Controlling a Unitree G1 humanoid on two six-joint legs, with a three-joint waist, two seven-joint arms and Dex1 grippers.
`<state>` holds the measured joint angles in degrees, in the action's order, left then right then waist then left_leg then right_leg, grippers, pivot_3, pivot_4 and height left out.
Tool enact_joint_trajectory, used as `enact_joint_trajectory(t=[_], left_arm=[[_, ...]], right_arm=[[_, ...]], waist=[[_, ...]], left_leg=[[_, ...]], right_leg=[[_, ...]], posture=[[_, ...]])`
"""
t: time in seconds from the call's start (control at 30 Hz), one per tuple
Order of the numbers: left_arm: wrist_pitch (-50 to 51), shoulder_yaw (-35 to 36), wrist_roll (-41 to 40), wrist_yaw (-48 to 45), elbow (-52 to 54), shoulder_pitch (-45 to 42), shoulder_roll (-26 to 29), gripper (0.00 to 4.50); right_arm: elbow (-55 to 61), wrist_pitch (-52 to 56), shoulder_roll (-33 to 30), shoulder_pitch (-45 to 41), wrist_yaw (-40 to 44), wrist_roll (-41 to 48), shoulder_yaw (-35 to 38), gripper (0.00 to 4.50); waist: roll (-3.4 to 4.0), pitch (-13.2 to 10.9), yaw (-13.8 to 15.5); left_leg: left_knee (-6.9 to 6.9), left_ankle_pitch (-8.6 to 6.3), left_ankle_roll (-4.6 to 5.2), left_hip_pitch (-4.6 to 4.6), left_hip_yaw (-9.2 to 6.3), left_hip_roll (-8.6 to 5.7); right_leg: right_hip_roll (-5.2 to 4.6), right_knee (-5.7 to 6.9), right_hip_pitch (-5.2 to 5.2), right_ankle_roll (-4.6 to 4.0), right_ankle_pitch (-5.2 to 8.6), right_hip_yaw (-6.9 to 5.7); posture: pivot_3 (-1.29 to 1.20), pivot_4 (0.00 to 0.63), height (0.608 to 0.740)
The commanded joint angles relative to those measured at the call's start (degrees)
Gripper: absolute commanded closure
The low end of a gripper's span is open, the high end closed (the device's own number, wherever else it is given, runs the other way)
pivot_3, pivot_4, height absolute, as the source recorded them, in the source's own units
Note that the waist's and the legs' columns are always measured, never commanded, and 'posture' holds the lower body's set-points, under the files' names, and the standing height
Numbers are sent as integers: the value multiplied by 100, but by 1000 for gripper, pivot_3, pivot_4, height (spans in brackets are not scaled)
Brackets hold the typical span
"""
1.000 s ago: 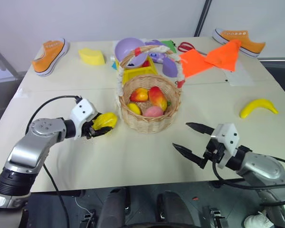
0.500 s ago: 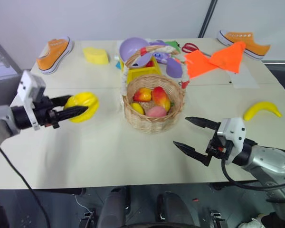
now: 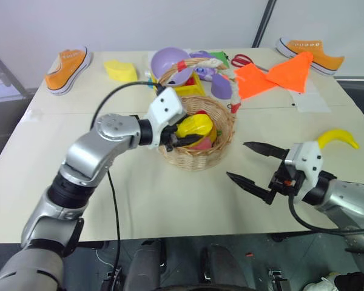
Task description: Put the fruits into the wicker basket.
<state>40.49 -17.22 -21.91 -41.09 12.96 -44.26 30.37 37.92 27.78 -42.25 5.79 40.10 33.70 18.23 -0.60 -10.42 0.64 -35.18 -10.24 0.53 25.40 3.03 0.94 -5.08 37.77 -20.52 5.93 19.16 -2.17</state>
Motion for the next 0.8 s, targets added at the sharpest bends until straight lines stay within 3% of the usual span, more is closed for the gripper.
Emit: enact_joint_trajectory(t=[0.03, 0.13, 0.27, 0.63, 0.8], left_arm=[[-355, 349, -29, -161, 72, -205, -86, 73], [-530, 963, -629, -392, 177, -61, -279, 73], [-666, 1224, -1127, -771, 577, 235, -425, 73], [-459, 597, -999, -850, 1395, 894, -263, 73], [-321, 556, -1015, -715, 1718, 1103, -206, 73]], right_arm=[[-270, -30, 65, 102, -363, -278, 411, 0], [-1242, 10, 231, -6, -1239, -904, 831, 0], [-2084, 374, 458, -568, -2360, -1353, 1077, 0], [-4562, 383, 1123, -2552, -3968, -2016, 910, 0], [-5785, 55, 1176, -3237, -4221, -1978, 1034, 0]], waist=[[0, 0, 10], [-1, 0, 10], [6, 2, -22], [15, 5, -46], [18, 4, -50]], left_leg=[[-2, 0, 0, 1, 0, -1], [-7, 0, 0, 2, 1, -3], [-6, 1, -2, -3, 4, -3], [-7, 10, -14, -7, 6, -5], [-5, 10, -14, -7, 6, -4]], right_leg=[[-1, 0, 1, 0, 0, 0], [-6, 0, 4, 0, 0, 0], [-16, 4, 3, 0, 0, 1], [3, 25, -1, 1, 0, 11], [5, 25, -3, 1, 0, 14]], posture=[[0, 150, 738], [0, 150, 738], [0, 150, 738], [0, 150, 738], [0, 150, 738]])
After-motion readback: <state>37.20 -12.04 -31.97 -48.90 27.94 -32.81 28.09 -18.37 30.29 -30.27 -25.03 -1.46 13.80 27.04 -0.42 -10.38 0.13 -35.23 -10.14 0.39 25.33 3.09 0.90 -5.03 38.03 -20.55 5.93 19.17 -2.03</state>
